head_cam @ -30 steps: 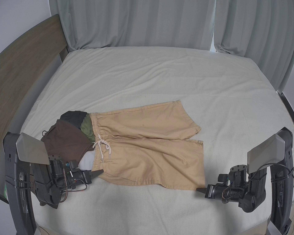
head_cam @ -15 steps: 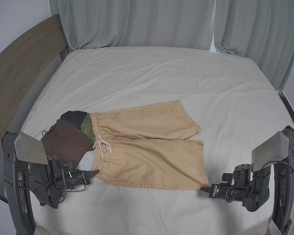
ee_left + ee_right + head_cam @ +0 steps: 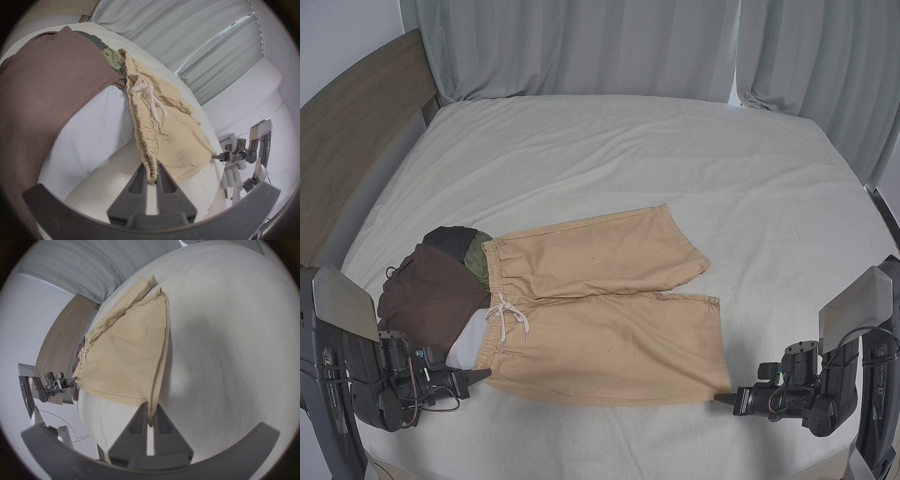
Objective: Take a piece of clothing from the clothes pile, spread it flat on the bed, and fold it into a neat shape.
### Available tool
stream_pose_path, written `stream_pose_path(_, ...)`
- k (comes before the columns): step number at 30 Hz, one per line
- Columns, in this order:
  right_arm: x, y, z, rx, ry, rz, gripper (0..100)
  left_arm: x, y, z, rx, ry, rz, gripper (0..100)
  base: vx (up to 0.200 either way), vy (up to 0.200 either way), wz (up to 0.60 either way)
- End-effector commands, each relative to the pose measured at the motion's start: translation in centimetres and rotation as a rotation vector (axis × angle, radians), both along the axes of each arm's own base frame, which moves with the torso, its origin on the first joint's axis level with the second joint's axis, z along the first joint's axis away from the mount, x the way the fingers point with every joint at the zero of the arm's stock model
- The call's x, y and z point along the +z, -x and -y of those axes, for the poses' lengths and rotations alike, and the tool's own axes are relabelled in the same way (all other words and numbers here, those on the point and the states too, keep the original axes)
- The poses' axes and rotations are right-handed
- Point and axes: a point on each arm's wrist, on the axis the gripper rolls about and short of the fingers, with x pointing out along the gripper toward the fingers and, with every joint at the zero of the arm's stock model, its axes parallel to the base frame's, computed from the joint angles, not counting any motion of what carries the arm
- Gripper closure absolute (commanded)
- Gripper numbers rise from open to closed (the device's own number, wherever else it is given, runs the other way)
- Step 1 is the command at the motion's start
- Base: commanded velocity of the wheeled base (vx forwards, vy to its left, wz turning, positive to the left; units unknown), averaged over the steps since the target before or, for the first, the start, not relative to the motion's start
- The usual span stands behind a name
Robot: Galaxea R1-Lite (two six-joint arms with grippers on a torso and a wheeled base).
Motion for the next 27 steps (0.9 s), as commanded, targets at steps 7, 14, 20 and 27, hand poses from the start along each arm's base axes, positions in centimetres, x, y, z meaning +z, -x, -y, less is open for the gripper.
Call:
stream_pose_path(7, 0.02, 0.36, 0.18, 0.003, 0.003, -0.011, 100, 0.29, 0.60, -0.17, 0.002, -0.002, -0.006, 100, 0.000, 0.000, 0.00)
stream_pose_path(14, 0.04, 0.28, 0.06, 0.014, -0.003, -0.007, 0, 0.24, 0.46, -0.06, -0.005, -0.002, -0.002, 0, 0.000, 0.000, 0.00)
stream_pose_path(20, 0.06, 0.04, 0.22, 0.012, -0.009, 0.000, 0, -0.18, 0.19, -0.04, -0.007, -0.003, -0.006, 0, 0.000, 0.000, 0.00)
stream_pose_path(27, 0.14, -0.32, 0.32, 0.004, -0.013, 0.015, 0, -0.20, 0.30, 0.01, -0.008, -0.001, -0.012, 0, 0.000, 0.000, 0.00)
